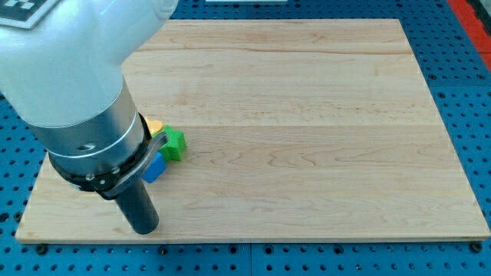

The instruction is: Adjust the blue cube diagonally bottom right to the green star

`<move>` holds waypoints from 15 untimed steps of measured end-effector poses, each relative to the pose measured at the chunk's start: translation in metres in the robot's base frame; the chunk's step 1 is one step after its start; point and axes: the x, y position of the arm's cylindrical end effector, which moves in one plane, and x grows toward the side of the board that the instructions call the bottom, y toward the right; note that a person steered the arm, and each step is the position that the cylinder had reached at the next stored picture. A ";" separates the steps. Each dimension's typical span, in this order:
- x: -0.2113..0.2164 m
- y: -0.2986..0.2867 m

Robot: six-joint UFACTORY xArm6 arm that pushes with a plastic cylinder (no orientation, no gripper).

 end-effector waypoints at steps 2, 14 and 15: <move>0.015 -0.015; -0.056 -0.047; -0.063 -0.020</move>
